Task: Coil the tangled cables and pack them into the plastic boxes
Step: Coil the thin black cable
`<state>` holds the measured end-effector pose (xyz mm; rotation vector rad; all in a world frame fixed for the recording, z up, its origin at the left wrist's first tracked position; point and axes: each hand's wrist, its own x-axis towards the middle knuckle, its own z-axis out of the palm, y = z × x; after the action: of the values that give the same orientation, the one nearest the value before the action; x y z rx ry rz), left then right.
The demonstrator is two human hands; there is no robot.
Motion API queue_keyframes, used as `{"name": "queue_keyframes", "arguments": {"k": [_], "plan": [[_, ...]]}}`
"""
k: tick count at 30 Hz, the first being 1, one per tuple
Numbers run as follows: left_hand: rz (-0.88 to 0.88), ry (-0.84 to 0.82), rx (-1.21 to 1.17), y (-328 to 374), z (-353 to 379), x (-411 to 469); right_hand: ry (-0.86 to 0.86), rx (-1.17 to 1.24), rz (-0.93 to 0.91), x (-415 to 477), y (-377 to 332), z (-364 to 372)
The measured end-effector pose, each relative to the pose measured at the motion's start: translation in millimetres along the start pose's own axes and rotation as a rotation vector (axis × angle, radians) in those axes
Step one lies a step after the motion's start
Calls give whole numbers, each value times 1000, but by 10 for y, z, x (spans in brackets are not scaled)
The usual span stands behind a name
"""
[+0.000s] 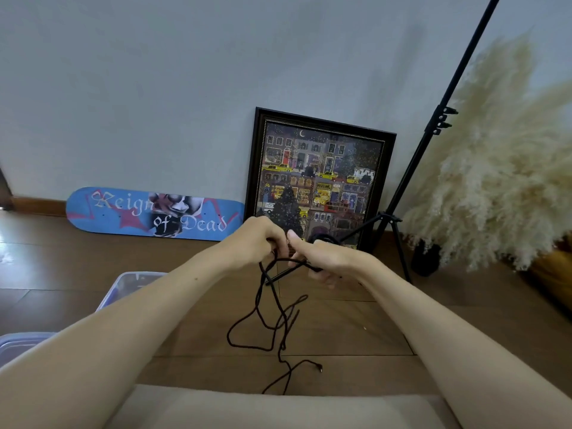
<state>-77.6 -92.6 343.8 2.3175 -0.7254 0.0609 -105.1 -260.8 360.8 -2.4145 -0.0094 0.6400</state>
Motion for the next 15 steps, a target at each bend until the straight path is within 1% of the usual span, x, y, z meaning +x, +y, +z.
{"name": "queue_keyframes", "arguments": {"k": [2, 4, 6, 9, 10, 11, 12, 14, 15], "plan": [[-2, 68, -5, -30, -9, 14, -79, 24, -67, -24, -40, -21], [10, 136, -47, -31, -24, 25, -114, 30, -128, -29, -35, -37], [3, 150, -57, -42, -45, 35, -68, 95, -170, -20, -12, -56], [-44, 108, -19, -128, -54, 38, 82, 275, -180, 13, 38, -71], [-35, 97, 17, -133, -55, 18, 122, 331, -177, 26, 48, -62], [-1, 80, 81, -141, -43, -3, 149, 378, -171, 38, 52, -48], [44, 37, 197, -131, -27, -35, 164, 409, -160, 46, 53, -34], [114, -91, 588, -34, 39, -103, 168, 432, -124, 54, 46, -15], [111, -127, 763, 29, 78, -134, 166, 437, -105, 56, 39, -9]]}}
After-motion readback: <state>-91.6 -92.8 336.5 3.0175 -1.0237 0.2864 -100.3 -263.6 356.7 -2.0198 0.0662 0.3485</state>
